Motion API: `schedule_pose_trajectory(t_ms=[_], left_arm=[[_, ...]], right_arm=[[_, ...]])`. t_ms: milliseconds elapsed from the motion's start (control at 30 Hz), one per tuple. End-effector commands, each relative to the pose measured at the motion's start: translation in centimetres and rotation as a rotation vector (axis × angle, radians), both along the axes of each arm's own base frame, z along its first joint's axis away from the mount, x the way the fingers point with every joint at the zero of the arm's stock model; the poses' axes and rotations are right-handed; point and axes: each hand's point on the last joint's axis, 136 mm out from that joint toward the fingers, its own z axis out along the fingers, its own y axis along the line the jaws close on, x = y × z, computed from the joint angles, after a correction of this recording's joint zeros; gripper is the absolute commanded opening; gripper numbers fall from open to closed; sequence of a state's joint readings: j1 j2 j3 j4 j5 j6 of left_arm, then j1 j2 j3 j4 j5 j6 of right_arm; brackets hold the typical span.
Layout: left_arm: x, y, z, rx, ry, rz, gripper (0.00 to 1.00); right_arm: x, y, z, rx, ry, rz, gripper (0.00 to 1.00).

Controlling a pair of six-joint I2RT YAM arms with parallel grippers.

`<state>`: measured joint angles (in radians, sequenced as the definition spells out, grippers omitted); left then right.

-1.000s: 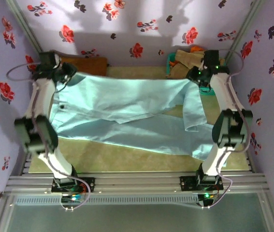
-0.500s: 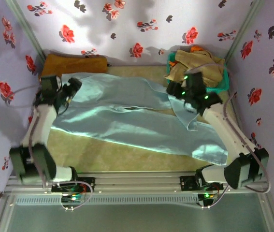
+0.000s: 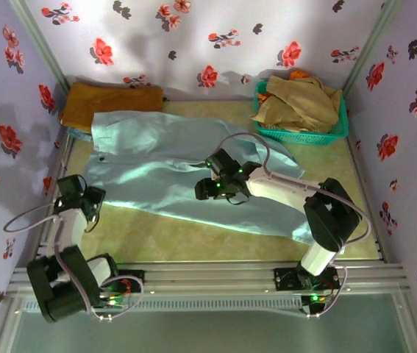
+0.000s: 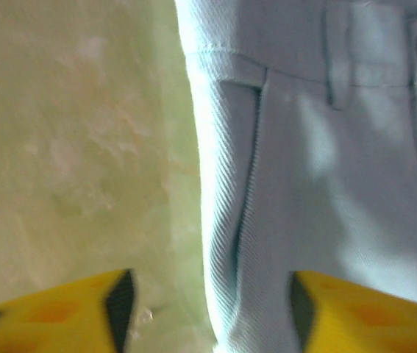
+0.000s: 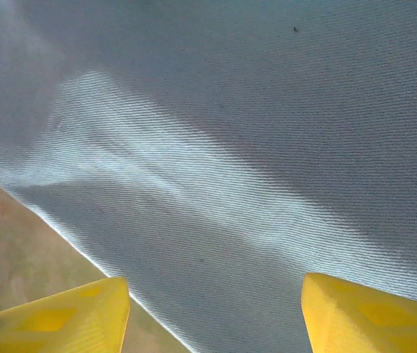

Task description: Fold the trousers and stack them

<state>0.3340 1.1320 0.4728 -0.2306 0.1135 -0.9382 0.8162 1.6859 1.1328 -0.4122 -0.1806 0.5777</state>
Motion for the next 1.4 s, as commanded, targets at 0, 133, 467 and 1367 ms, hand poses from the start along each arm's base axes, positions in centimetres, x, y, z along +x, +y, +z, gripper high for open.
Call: schedule_pose_trajectory(t_ms=[0,133,467,1367], left_arm=[[3.6,1.0,0.8,0.024,-0.151,0.0,0.36],[4.8,1.3,1.0,0.032,-0.172,-0.014,0.13],[1.7,-0.6,4.6,0.04,-0.13,-0.078,0.0],[8.0,-2.9,12.6,0.064,-0.178,-0.255,0.0]], right_arm=[[-0.5,-0.8,-0.9,-0.046,0.014,0.037,0.64],[-2.7,-2.8,-2.7,-0.099,0.069,0.058,0.66],[-8.8,-4.3,-4.9,-0.238,0.082,0.313,0.64],[-2.6,-6.1,0.2,-0.201,-0.074,0.163,0.0]])
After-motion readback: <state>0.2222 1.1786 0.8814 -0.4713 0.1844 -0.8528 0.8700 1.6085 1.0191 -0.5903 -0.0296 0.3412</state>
